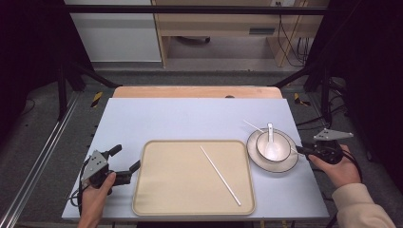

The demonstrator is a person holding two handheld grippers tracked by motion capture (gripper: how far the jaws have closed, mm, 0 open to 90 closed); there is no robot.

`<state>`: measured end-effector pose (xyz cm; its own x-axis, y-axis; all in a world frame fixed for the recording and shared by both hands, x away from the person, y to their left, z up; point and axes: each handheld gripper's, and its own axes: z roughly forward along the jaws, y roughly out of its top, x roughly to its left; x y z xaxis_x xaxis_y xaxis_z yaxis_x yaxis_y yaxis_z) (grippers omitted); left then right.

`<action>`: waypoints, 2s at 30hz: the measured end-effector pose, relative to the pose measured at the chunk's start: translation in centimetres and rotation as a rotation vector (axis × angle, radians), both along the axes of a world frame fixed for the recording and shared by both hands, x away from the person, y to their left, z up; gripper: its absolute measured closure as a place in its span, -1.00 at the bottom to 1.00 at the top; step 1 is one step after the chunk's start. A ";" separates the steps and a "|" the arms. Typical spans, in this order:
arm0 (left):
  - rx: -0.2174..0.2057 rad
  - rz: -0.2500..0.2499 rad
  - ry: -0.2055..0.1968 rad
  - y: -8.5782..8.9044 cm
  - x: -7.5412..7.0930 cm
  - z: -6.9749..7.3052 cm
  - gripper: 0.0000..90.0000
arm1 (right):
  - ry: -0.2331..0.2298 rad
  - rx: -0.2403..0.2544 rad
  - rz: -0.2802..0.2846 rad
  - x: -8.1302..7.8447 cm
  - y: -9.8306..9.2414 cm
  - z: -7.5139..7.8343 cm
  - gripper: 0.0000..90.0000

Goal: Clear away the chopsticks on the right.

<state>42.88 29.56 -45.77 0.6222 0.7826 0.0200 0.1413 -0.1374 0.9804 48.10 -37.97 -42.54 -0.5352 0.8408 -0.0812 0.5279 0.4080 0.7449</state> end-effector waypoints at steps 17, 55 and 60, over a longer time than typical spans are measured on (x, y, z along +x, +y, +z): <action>0.008 -0.006 0.010 -0.2 0.1 -0.1 -0.88 | 0.058 -0.074 0.046 1.7 1.1 -2.0 0.46; 0.002 -0.011 0.007 -0.1 -0.1 0.2 -0.88 | -0.197 0.052 -0.038 -10.8 14.0 4.4 0.87; 0.005 -0.015 0.002 -0.2 -0.1 0.2 -0.88 | -0.134 0.041 -0.014 -11.6 17.9 1.6 0.87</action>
